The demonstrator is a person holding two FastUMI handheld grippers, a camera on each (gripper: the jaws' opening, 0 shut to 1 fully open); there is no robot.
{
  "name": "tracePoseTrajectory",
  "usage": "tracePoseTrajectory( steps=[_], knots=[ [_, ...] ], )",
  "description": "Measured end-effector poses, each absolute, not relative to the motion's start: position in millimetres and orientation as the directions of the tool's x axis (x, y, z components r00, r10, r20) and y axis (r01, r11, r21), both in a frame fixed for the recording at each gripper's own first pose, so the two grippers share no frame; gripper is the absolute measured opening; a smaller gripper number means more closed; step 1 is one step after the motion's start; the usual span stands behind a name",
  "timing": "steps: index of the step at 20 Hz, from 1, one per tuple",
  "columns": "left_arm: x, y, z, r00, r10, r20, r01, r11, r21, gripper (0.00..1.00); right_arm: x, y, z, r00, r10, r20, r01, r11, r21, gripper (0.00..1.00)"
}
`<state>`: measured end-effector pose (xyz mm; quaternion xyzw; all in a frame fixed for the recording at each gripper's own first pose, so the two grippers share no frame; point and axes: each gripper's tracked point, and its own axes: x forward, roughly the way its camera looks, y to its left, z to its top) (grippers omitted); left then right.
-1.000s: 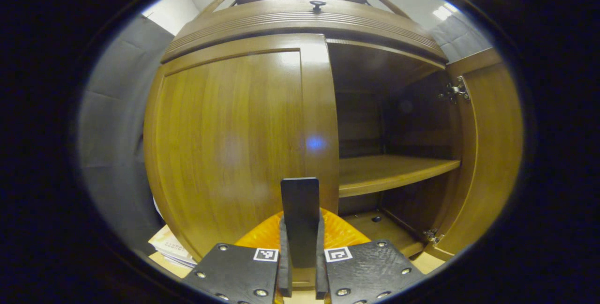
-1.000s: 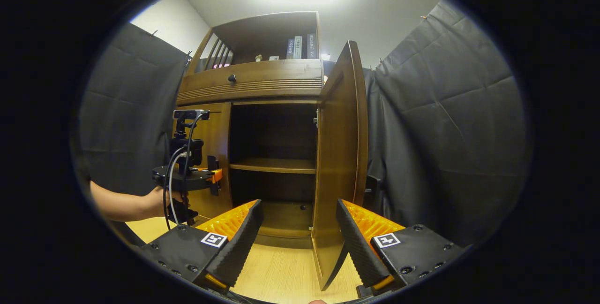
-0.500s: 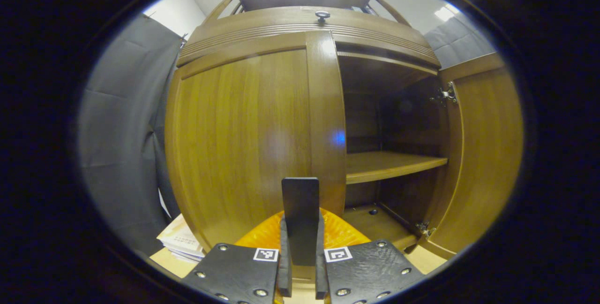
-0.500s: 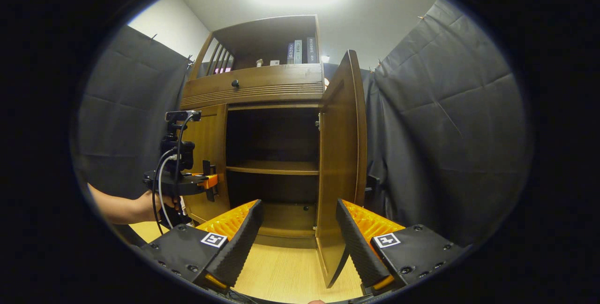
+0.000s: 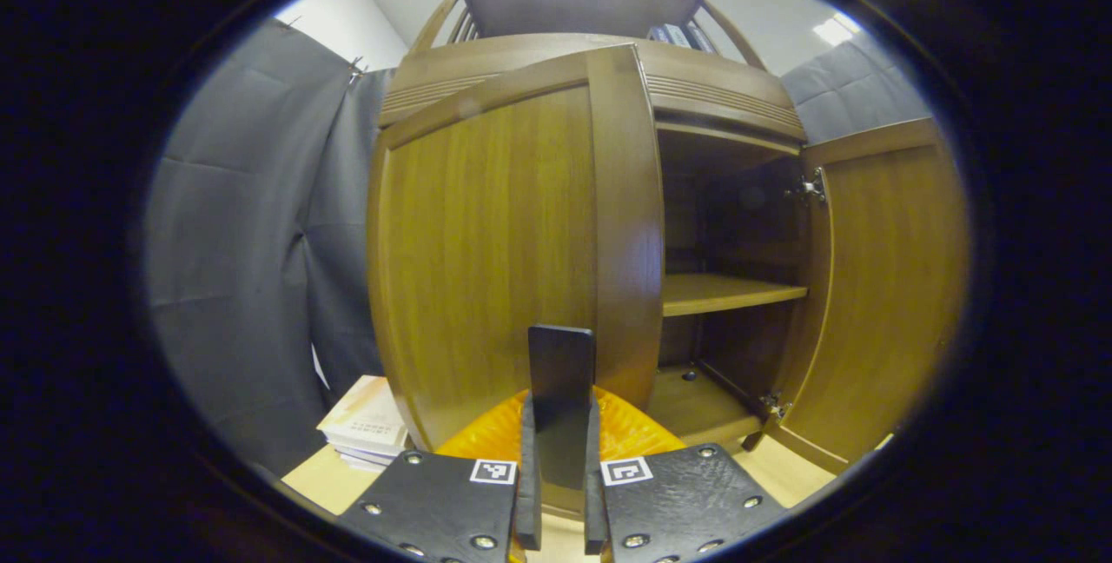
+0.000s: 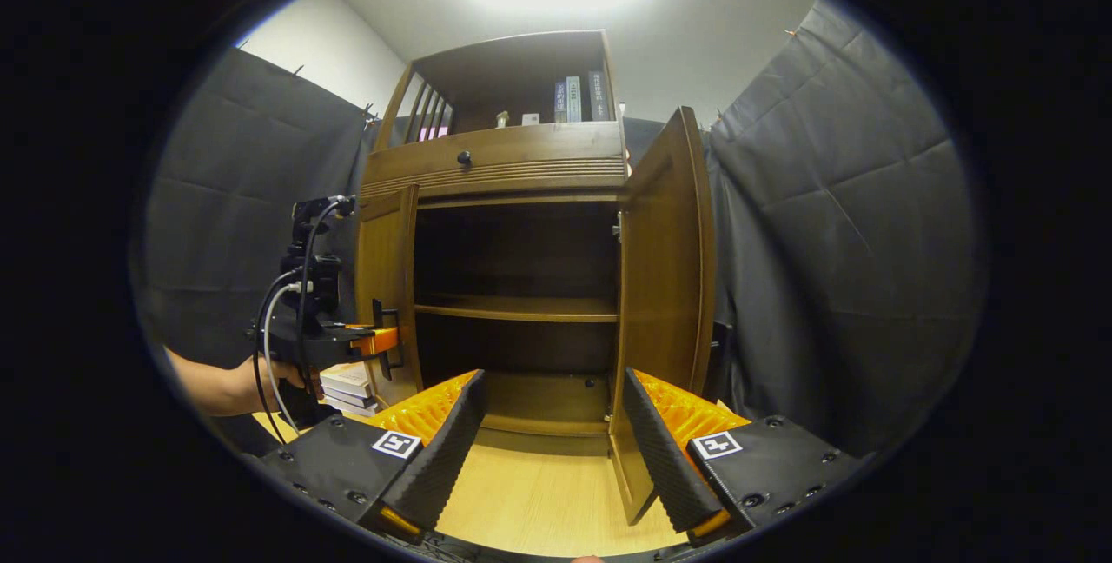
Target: Open the right door of the double-door shoe cabinet with the right hand, and open the left door with the left hand.
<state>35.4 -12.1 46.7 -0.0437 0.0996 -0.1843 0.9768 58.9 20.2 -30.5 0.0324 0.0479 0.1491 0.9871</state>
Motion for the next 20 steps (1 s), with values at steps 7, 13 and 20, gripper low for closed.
tracePoseTrajectory(
  steps=[7, 13, 20],
  knots=[
    [35, -12, 43, 0.914, -0.369, -0.17, 0.35, 0.928, -0.128, 0.23, 46, 46, -28, 0.934, 0.346, -0.095, -0.341, 0.938, 0.065, 0.98],
    [35, -10, 42, 0.921, -0.352, -0.166, 0.332, 0.933, -0.138, 0.21, 32, 61, -24, 0.92, 0.378, -0.099, -0.376, 0.926, 0.043, 0.97],
    [35, -7, 43, 0.922, -0.347, -0.171, 0.324, 0.935, -0.146, 0.18, 22, 79, -18, 0.908, 0.409, -0.091, -0.406, 0.913, 0.047, 0.97]
  ],
)
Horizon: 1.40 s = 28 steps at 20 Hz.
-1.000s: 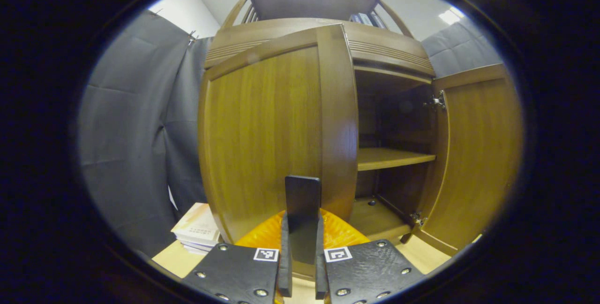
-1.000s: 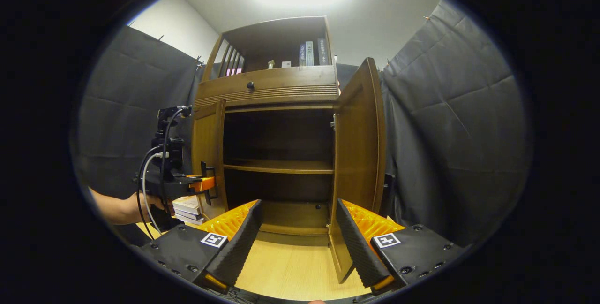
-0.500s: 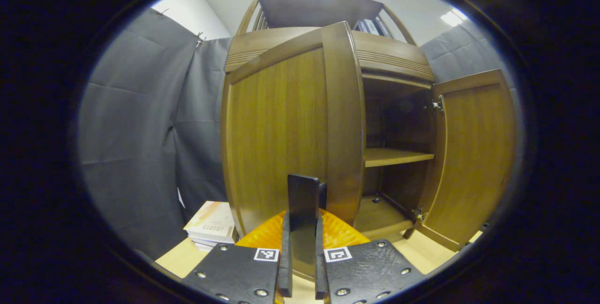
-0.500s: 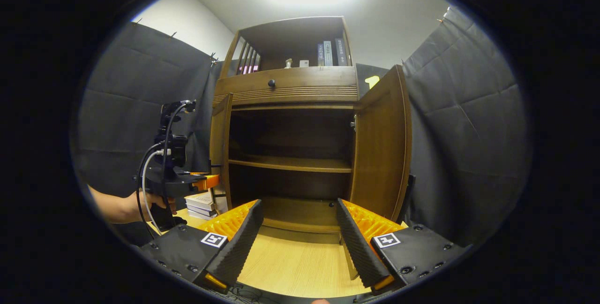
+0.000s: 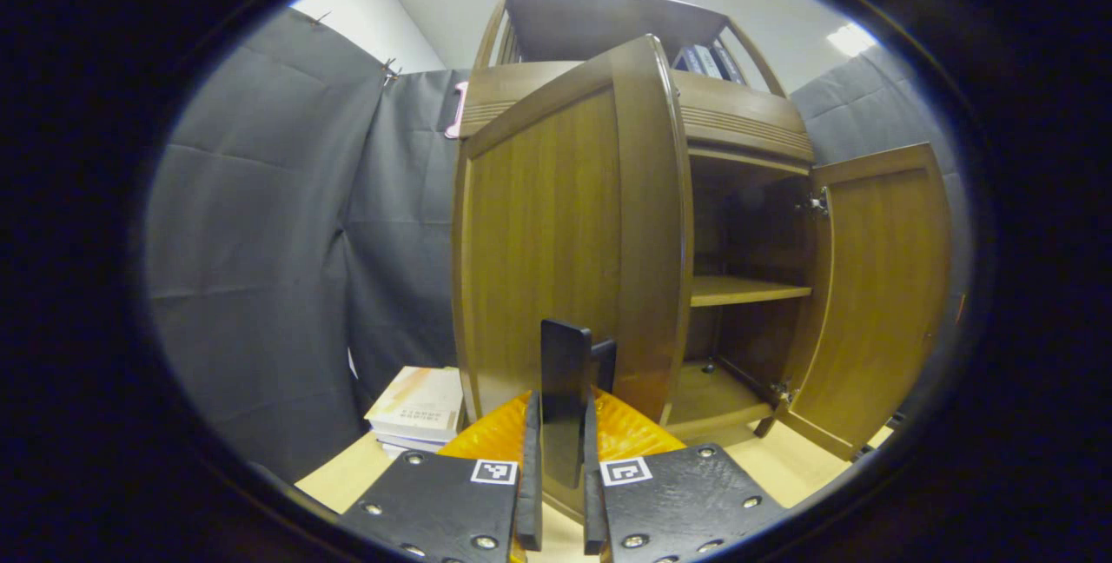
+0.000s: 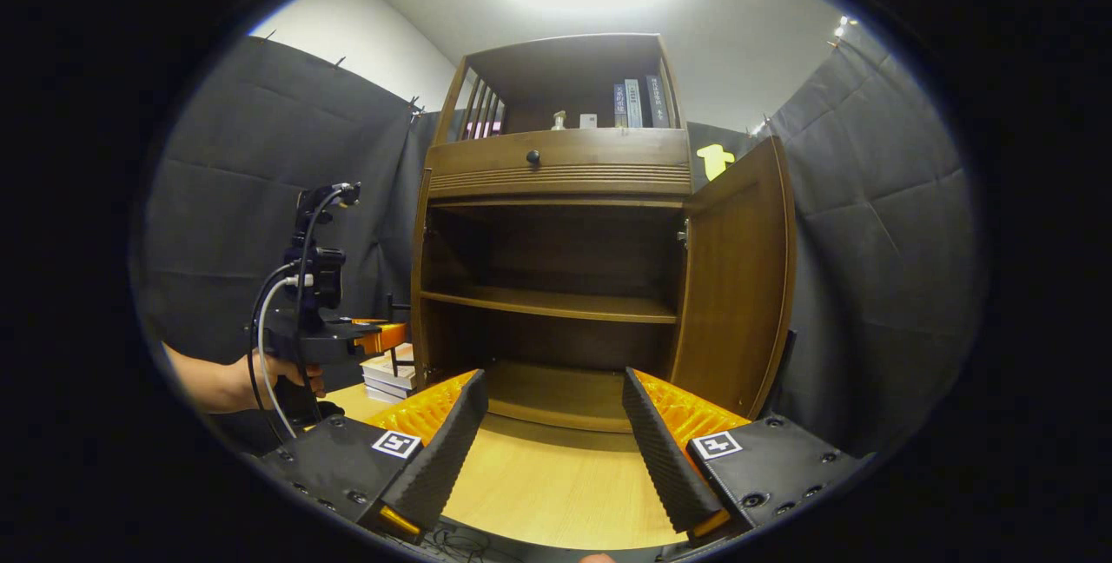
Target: Open the right door of the double-door shoe cabinet with the right hand, and open the left door with the left hand.
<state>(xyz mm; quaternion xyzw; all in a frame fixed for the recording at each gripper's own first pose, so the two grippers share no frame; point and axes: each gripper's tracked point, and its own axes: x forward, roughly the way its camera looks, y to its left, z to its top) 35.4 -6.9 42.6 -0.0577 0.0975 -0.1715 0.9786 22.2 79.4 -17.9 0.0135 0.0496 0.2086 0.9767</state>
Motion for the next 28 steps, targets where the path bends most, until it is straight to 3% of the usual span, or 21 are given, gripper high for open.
tracePoseTrajectory(
  steps=[4, 5, 9, 15, 16, 28],
  knots=[
    [38, -4, 43, 0.927, -0.332, -0.174, 0.309, 0.94, -0.146, 0.17, 16, 88, -17, 0.902, 0.424, -0.088, -0.421, 0.906, 0.053, 0.97],
    [39, -4, 43, 0.929, -0.327, -0.175, 0.304, 0.942, -0.144, 0.22, 13, 89, -18, 0.9, 0.426, -0.09, -0.423, 0.905, 0.054, 0.98],
    [43, -2, 45, 0.934, -0.312, -0.174, 0.289, 0.946, -0.145, 0.17, 8, 96, -17, 0.897, 0.434, -0.086, -0.429, 0.9, 0.077, 0.97],
    [49, 6, 45, 0.949, -0.267, -0.169, 0.248, 0.96, -0.128, 0.22, 3, 109, -19, 0.892, 0.445, -0.081, -0.436, 0.894, 0.109, 0.97],
    [47, 10, 44, 0.953, -0.251, -0.169, 0.233, 0.965, -0.121, 0.17, 2, 111, -21, 0.891, 0.446, -0.083, -0.437, 0.893, 0.112, 0.97],
    [47, 40, 39, 0.976, -0.135, -0.173, 0.117, 0.987, -0.11, 0.15, -6, 124, -24, 0.878, 0.469, -0.1, -0.457, 0.881, 0.12, 0.98]
  ],
)
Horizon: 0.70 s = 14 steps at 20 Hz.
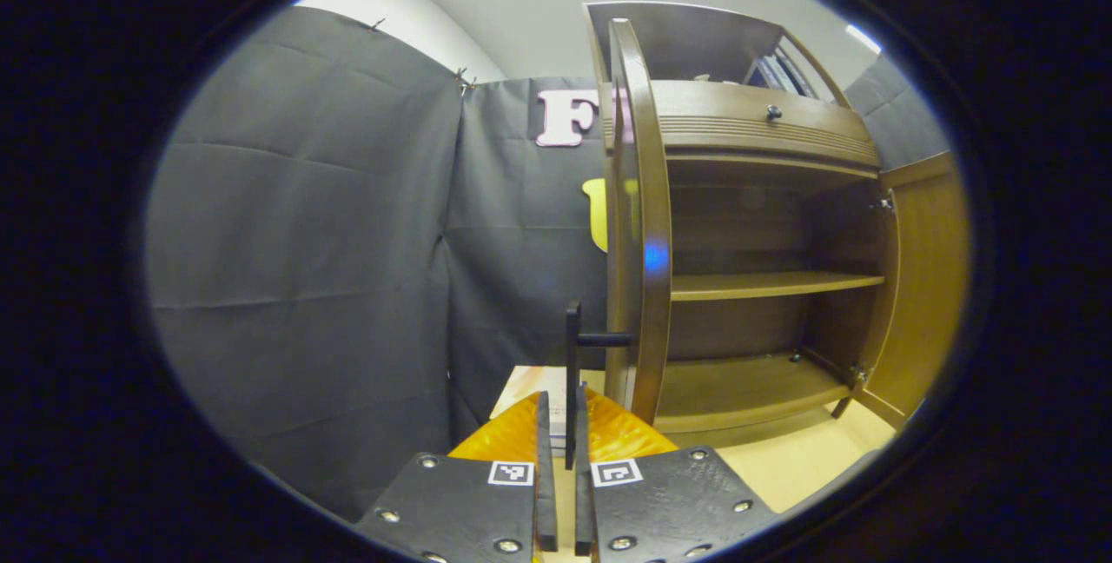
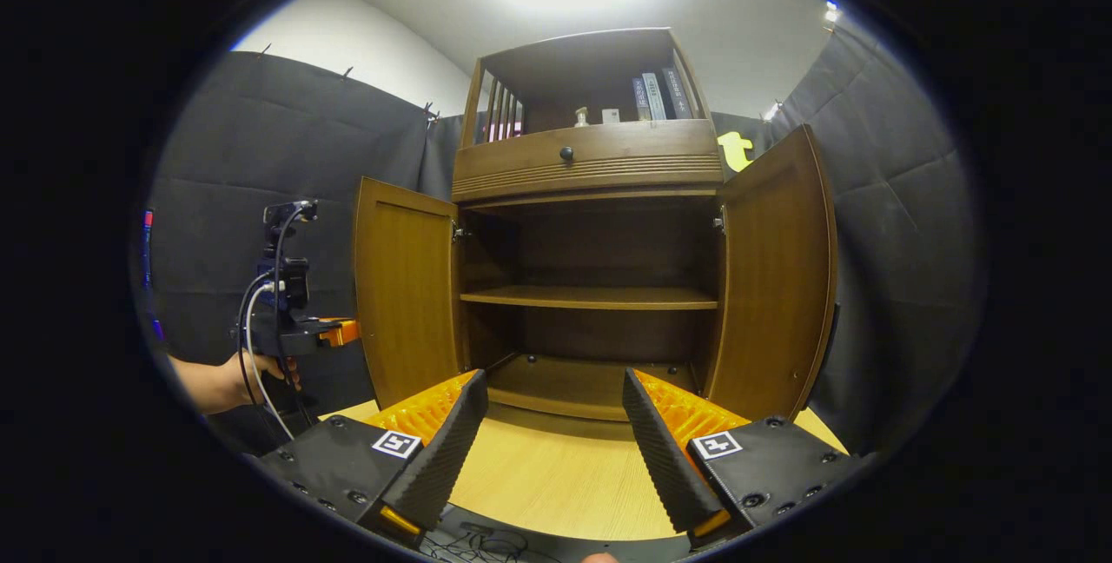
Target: Open the right door of the double-door shoe cabinet with the right hand, and open the left door with the left hand.
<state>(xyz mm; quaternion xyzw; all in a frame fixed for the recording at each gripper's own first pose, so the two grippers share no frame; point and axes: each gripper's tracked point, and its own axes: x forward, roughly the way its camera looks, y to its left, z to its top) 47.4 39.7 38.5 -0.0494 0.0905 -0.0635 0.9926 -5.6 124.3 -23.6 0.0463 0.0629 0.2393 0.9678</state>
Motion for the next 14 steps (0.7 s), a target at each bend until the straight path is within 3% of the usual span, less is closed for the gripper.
tracePoseTrajectory(
  steps=[9, 13, 14],
  knots=[
    [49, 55, 47, 0.988, -0.092, -0.126, 0.08, 0.993, -0.091, 0.15, -13, 104, -12, 0.919, 0.389, -0.063, -0.379, 0.916, 0.136, 0.96],
    [44, 55, 54, 0.99, -0.103, -0.099, 0.094, 0.991, -0.091, 0.04, -5, 84, -7, 0.941, 0.334, -0.058, -0.325, 0.937, 0.125, 0.96],
    [43, 54, 55, 0.99, -0.11, -0.093, 0.101, 0.99, -0.094, 0.06, -3, 78, -6, 0.946, 0.321, -0.057, -0.312, 0.942, 0.125, 0.96]
  ],
)
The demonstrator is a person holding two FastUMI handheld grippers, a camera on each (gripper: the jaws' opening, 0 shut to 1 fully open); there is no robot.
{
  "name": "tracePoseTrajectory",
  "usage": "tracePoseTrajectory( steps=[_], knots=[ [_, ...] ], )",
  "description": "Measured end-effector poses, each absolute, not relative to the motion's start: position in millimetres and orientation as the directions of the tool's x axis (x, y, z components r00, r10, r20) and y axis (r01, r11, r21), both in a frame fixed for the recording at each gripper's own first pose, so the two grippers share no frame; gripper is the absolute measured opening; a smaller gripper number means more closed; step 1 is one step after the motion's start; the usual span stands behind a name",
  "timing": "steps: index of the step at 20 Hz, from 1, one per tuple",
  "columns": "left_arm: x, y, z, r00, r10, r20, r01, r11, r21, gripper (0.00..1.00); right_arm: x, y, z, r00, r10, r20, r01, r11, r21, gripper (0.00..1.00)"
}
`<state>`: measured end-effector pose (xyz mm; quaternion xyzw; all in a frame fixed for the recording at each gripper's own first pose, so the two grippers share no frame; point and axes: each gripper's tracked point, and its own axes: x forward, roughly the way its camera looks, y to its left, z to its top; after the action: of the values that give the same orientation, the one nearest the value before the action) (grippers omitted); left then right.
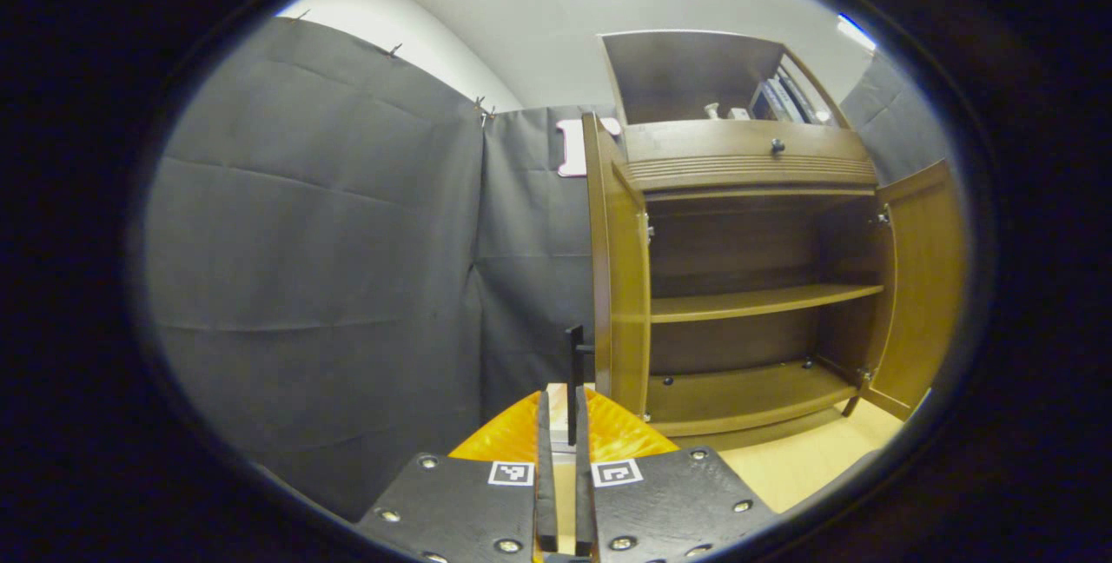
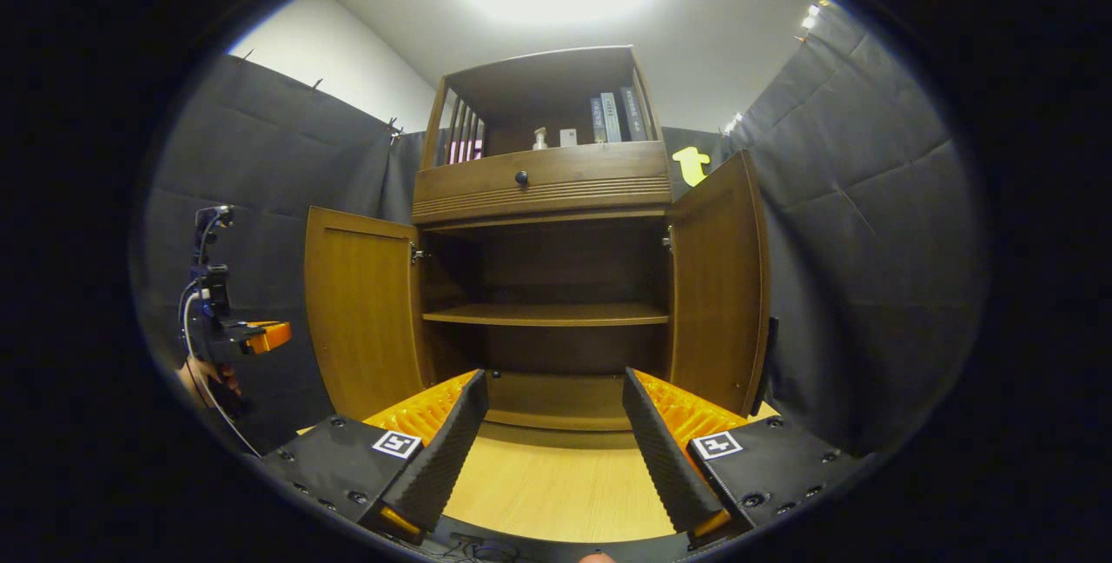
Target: Open the right door of the double-door shoe cabinet with the right hand, and open the left door with the left hand.
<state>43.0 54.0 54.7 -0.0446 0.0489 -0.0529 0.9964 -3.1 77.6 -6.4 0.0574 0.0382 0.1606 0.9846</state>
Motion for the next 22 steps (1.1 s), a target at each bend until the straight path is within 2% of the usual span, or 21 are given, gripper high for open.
tracePoseTrajectory(
  steps=[2, 10, 11, 12, 13, 15, 16, 17, 18, 19, 20, 22],
  knots=[
    [41, 52, 57, 0.989, -0.118, -0.084, 0.108, 0.988, -0.111, 0.09, -1, 65, -6, 0.954, 0.295, -0.057, -0.285, 0.949, 0.13, 0.96],
    [25, 39, 70, 0.986, -0.156, -0.063, 0.147, 0.981, -0.13, 0.09, -7, 23, -6, 0.967, 0.249, -0.058, -0.239, 0.962, 0.135, 0.98],
    [23, 38, 72, 0.985, -0.161, -0.057, 0.153, 0.98, -0.128, 0.1, -9, 18, -6, 0.968, 0.245, -0.058, -0.236, 0.963, 0.129, 0.96],
    [21, 37, 74, 0.985, -0.164, -0.052, 0.157, 0.98, -0.124, 0.03, -10, 14, -6, 0.968, 0.242, -0.059, -0.233, 0.964, 0.127, 0.96],
    [21, 36, 75, 0.985, -0.167, -0.05, 0.16, 0.98, -0.122, 0.09, -12, 11, -5, 0.968, 0.243, -0.058, -0.234, 0.963, 0.131, 0.96],
    [19, 33, 78, 0.982, -0.18, -0.053, 0.172, 0.977, -0.124, 0.09, -16, 5, -2, 0.97, 0.239, -0.047, -0.231, 0.964, 0.134, 0.94],
    [15, 33, 79, 0.982, -0.183, -0.051, 0.176, 0.977, -0.124, 0.09, -18, 2, 0, 0.971, 0.235, -0.044, -0.227, 0.965, 0.132, 0.96],
    [14, 32, 80, 0.981, -0.189, -0.049, 0.182, 0.976, -0.122, 0.12, -20, 0, -1, 0.971, 0.233, -0.043, -0.226, 0.965, 0.13, 0.96],
    [11, 31, 82, 0.981, -0.191, -0.044, 0.185, 0.976, -0.116, 0.09, -22, -3, 0, 0.972, 0.231, -0.043, -0.224, 0.966, 0.127, 0.94],
    [10, 31, 83, 0.98, -0.195, -0.042, 0.189, 0.976, -0.111, 0.06, -25, -5, -1, 0.973, 0.228, -0.045, -0.221, 0.967, 0.124, 0.96],
    [8, 30, 85, 0.979, -0.2, -0.039, 0.195, 0.975, -0.108, 0.09, -28, -7, -3, 0.972, 0.228, -0.048, -0.221, 0.968, 0.121, 0.96],
    [5, 29, 87, 0.977, -0.21, -0.034, 0.205, 0.973, -0.101, 0.09, -33, -11, -5, 0.973, 0.223, -0.053, -0.216, 0.97, 0.116, 0.96]
  ],
)
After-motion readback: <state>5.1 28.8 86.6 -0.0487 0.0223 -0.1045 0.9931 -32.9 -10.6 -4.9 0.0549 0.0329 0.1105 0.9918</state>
